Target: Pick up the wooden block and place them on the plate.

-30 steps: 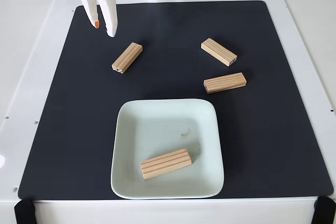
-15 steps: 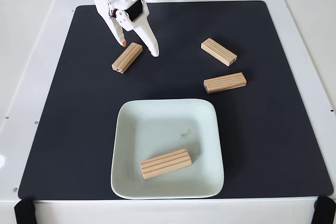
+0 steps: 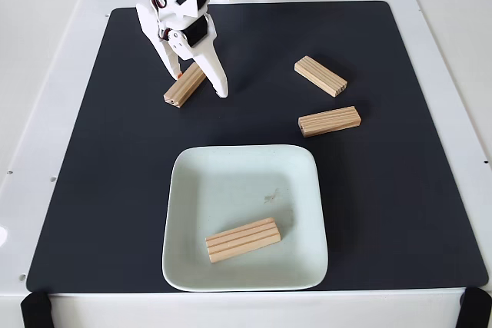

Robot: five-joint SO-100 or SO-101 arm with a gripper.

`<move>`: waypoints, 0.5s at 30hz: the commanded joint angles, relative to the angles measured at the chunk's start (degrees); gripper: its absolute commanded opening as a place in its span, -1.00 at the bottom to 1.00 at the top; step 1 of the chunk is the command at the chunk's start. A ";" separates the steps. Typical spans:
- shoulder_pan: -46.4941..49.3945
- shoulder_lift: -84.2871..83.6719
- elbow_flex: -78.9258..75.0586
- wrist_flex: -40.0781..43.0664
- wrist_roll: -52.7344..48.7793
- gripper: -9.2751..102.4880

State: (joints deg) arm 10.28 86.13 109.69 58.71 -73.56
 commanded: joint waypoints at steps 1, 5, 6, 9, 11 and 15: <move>-0.97 -0.09 -1.05 -0.97 0.88 -0.12; -1.85 -0.09 -1.05 -0.97 0.97 -0.12; -1.93 -0.09 -1.05 -0.97 0.97 -0.12; -2.11 -0.18 -1.05 -0.97 0.97 -0.12; -2.11 -0.18 -1.05 -0.97 0.97 -0.12; -2.20 -0.18 -0.97 -0.97 0.97 -0.12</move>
State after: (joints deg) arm 8.88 86.04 109.69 58.71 -73.12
